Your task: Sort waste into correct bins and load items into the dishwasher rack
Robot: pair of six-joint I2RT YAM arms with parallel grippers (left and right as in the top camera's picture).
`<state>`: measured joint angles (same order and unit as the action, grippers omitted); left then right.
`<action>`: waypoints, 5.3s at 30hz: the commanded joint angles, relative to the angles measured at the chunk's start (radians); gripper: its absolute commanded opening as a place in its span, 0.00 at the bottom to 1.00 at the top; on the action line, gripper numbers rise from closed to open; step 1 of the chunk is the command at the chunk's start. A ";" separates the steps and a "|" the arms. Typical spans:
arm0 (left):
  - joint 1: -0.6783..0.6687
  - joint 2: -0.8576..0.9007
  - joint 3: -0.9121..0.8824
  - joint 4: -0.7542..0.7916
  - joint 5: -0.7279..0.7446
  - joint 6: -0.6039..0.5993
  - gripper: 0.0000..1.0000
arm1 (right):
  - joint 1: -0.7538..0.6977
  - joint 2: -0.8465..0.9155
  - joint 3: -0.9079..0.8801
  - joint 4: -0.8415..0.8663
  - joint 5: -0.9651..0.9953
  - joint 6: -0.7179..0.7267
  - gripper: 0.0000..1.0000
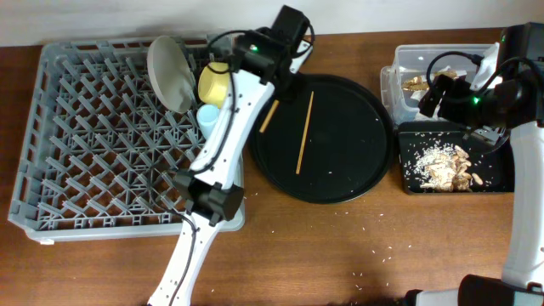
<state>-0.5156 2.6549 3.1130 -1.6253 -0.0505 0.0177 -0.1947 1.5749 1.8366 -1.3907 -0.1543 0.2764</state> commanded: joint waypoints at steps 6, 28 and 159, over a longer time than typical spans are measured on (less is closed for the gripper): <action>0.117 -0.405 -0.113 -0.063 -0.079 -0.055 0.01 | -0.002 0.002 0.012 -0.001 0.012 -0.010 0.99; 0.401 -0.698 -1.437 0.417 -0.060 -0.117 0.51 | -0.002 0.002 0.012 -0.001 0.012 -0.010 0.98; 0.359 -0.944 -1.113 0.285 -0.040 -0.271 0.99 | 0.251 -1.523 -1.832 1.481 0.008 -0.291 0.99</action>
<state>-0.1574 1.7168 1.9907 -1.3422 -0.0860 -0.2546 0.0650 0.1127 0.0750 0.0685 -0.1375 -0.0082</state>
